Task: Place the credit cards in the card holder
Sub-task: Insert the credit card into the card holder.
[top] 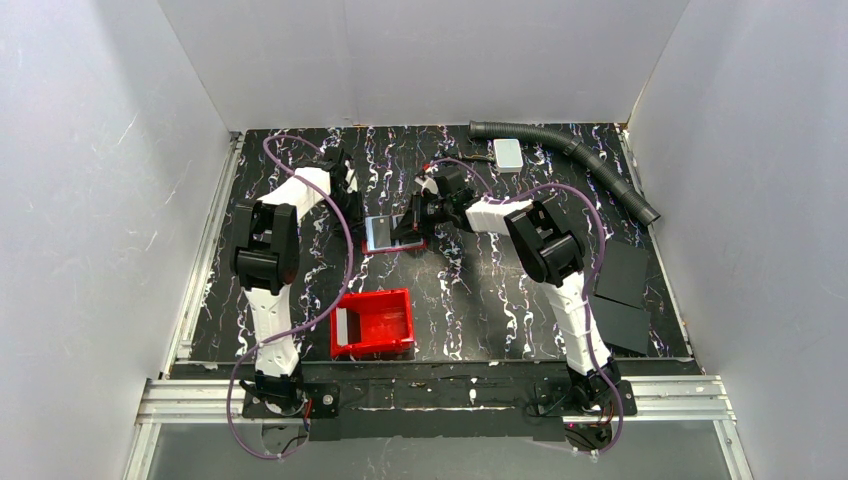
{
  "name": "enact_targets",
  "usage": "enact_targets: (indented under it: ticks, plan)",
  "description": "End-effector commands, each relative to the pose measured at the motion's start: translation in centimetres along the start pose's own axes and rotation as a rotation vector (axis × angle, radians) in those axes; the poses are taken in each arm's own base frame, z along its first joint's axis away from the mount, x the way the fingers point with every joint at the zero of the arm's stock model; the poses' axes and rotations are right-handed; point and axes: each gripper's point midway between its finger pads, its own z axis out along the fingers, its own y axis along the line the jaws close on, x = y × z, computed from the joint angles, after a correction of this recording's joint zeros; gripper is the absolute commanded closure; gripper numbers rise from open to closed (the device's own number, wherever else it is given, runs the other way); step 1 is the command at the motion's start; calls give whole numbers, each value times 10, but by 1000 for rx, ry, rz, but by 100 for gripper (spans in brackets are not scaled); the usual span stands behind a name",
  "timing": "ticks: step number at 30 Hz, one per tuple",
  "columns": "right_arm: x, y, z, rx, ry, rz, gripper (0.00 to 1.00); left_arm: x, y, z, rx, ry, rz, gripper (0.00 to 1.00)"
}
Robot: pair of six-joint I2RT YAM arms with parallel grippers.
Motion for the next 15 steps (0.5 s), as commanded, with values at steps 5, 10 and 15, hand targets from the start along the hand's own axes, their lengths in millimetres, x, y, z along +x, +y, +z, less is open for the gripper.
enact_targets:
  ticks: [5,10,15]
  plan:
    - [-4,7,6,-2,-5,-30,97,9,-12,1,21,33,24,69]
    - [-2,12,13,-21,8,-39,99,10,-13,1,19,32,28,69]
    - [-1,15,17,-45,17,-47,99,10,-13,2,19,35,29,70]
